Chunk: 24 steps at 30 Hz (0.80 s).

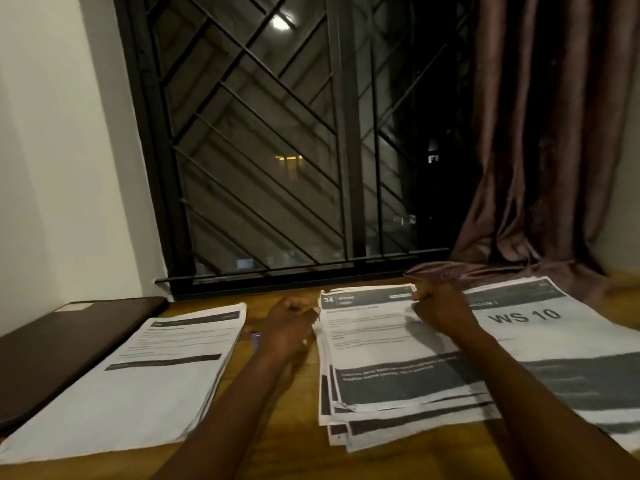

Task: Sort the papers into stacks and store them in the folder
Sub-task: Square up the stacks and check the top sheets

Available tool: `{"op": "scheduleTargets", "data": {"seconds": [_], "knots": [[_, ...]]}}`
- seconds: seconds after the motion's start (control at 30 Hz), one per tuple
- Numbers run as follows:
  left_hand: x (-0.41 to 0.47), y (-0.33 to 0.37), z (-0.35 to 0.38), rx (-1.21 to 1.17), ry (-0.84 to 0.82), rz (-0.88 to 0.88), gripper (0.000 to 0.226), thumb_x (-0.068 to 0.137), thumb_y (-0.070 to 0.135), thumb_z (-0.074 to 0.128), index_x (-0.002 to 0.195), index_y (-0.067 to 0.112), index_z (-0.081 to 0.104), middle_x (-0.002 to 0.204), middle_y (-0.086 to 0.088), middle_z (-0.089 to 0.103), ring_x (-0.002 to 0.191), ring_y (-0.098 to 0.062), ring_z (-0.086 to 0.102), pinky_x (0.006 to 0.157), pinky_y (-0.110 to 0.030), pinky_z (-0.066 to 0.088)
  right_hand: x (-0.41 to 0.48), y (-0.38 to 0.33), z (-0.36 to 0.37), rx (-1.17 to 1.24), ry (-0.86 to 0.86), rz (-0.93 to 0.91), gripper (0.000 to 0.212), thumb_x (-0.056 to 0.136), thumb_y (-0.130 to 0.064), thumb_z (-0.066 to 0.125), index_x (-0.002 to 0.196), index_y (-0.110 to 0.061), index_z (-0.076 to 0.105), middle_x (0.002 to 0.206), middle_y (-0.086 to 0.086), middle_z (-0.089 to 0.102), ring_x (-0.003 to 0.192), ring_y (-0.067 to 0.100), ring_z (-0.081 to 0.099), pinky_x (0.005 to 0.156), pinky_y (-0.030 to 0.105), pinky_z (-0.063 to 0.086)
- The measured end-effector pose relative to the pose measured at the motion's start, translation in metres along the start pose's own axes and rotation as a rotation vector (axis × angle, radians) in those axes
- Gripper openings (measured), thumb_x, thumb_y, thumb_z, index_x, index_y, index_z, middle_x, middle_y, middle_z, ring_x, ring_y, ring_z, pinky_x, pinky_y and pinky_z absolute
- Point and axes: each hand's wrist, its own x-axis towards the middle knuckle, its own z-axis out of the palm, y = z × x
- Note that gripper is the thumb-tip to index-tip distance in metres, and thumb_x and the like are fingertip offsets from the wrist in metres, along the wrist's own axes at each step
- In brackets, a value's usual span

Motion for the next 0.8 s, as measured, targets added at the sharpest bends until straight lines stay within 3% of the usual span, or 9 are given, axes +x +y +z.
{"op": "scheduleTargets", "data": {"seconds": [0.2,0.33,0.47,0.63,0.73,0.8], "knots": [[0.010,0.007,0.036,-0.050,0.047,-0.057,0.012,0.090,0.016,0.067,0.099,0.015,0.059,0.095,-0.009,0.065,0.069,-0.015,0.057,0.054,-0.025,0.044,0.004,0.020,0.011,-0.017,-0.050,0.066,0.016,0.076,-0.008,0.070,0.080,-0.022,0.063,0.103,0.004,0.066,0.104,0.023,0.061,0.082,0.026,0.042],[0.014,0.008,0.036,-0.191,0.013,-0.140,0.008,0.093,0.009,0.062,0.095,0.006,0.055,0.072,-0.008,0.059,0.040,-0.007,0.055,0.036,-0.018,0.039,0.008,0.025,0.013,-0.119,-0.082,0.056,0.018,0.078,-0.012,0.068,0.096,-0.014,0.072,0.109,0.002,0.067,0.107,0.020,0.060,0.085,0.024,0.041],[0.016,0.005,0.029,-0.301,-0.007,-0.166,0.025,0.090,0.009,0.065,0.113,0.009,0.053,0.082,-0.010,0.067,0.065,-0.019,0.064,0.053,-0.027,0.049,0.010,0.023,0.014,-0.135,-0.095,0.055,0.015,0.078,-0.014,0.070,0.092,-0.017,0.072,0.109,0.000,0.066,0.108,0.019,0.060,0.084,0.023,0.041],[0.016,0.004,0.031,-0.246,-0.079,-0.227,0.028,0.093,0.010,0.062,0.118,-0.003,0.056,0.091,-0.016,0.074,0.077,-0.028,0.071,0.051,-0.031,0.055,0.007,0.020,0.011,-0.120,-0.135,0.096,0.026,0.085,-0.011,0.060,0.111,-0.012,0.067,0.114,0.010,0.065,0.109,0.026,0.059,0.076,0.024,0.038],[0.013,-0.001,0.032,-0.218,-0.152,-0.283,0.026,0.094,0.007,0.060,0.117,-0.005,0.061,0.103,-0.019,0.073,0.093,-0.036,0.071,0.079,-0.045,0.059,0.006,0.020,0.010,-0.114,-0.143,0.111,0.027,0.085,-0.011,0.059,0.110,-0.014,0.068,0.114,0.008,0.065,0.109,0.025,0.059,0.076,0.023,0.038],[0.011,-0.005,0.035,-0.176,-0.180,-0.286,0.026,0.094,0.001,0.058,0.119,-0.005,0.061,0.111,-0.021,0.071,0.095,-0.037,0.070,0.083,-0.045,0.058,0.008,0.019,0.011,-0.126,-0.162,0.115,0.027,0.085,-0.012,0.059,0.110,-0.015,0.068,0.114,0.007,0.065,0.110,0.024,0.059,0.077,0.024,0.039]]}}
